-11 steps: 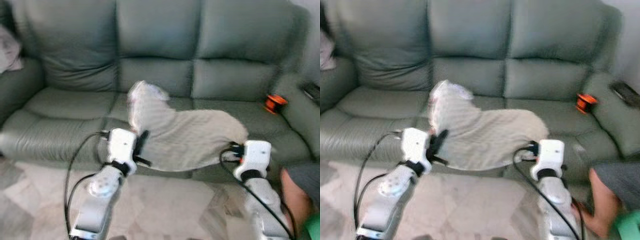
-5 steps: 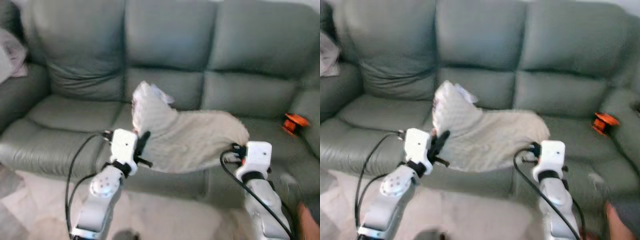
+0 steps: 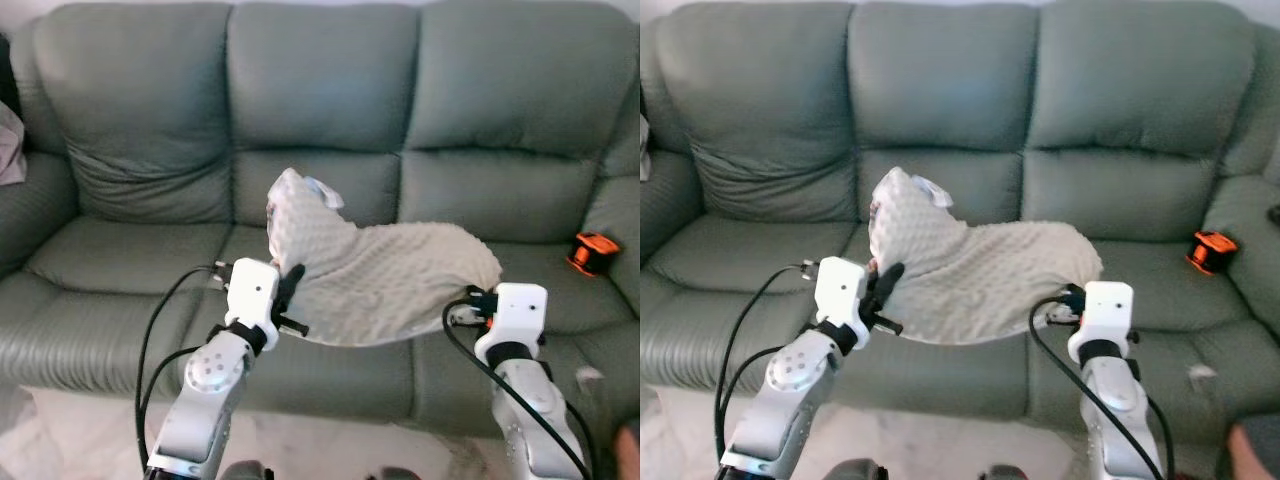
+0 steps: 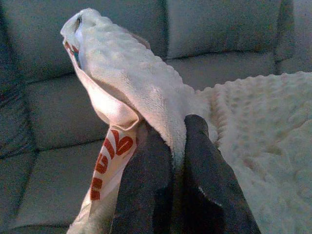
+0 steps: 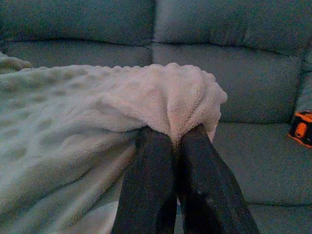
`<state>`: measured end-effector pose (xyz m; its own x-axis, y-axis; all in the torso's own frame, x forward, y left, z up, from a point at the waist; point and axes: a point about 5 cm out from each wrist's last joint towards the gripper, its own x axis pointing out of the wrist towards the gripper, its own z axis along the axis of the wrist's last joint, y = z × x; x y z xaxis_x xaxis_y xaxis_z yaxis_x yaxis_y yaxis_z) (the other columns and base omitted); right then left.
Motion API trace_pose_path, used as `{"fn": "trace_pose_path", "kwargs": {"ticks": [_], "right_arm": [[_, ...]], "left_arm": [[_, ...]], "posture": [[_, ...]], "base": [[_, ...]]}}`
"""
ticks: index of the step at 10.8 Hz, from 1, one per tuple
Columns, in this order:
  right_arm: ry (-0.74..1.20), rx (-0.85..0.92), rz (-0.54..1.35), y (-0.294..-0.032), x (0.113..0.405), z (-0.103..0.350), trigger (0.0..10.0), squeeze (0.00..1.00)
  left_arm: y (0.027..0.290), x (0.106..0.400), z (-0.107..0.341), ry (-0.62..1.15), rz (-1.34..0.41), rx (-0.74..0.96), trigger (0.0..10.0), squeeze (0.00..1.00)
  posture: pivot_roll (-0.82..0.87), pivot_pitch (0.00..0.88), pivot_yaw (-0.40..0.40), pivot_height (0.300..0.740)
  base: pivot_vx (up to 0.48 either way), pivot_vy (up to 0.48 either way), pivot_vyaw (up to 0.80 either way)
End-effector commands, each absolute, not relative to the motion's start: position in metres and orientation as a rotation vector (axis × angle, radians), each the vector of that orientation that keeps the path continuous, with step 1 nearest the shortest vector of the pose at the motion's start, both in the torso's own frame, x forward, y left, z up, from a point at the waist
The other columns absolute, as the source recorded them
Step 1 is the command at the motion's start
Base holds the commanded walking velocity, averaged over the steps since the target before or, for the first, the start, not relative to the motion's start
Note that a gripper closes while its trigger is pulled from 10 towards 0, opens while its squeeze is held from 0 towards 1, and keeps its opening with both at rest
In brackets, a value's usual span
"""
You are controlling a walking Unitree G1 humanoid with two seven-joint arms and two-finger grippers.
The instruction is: Move the pillow to the sofa
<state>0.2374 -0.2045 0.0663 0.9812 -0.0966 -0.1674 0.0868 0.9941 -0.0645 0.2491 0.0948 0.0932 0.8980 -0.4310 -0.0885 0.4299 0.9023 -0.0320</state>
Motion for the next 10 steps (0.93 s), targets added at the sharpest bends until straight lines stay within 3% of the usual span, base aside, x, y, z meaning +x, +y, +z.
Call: {"fn": "trace_pose_path", "kwargs": {"ticks": [1,3,6,10], "right_arm": [[0.138,-0.047,-0.06,-0.1939,0.2417,0.0724,10.0,0.0],[0.14,-0.047,-0.059,-0.1939,0.2415,0.0724,10.0,0.0],[0.145,-0.045,-0.063,-0.1936,0.2409,0.0712,10.0,0.0],[0.149,-0.045,-0.067,-0.1943,0.241,0.0704,10.0,0.0]], "left_arm": [[0.1005,0.2501,0.097,0.078,-0.439,0.009,10.0,0.0],[0.0985,0.249,0.098,0.068,-0.45,0.01,10.0,0.0],[0.0982,0.2485,0.1007,0.051,-0.459,0.021,10.0,0.0],[0.0972,0.2488,0.102,0.036,-0.449,0.02,10.0,0.0]], "posture": [[-0.03,0.0,-0.007,0.74],[-0.03,0.0,-0.006,0.74],[-0.03,0.0,-0.006,0.74],[-0.03,0.0,-0.005,0.74]], "base": [[0.0,0.48,0.0],[0.0,0.48,0.0],[0.0,0.0,0.0],[0.0,0.0,-0.72]]}}
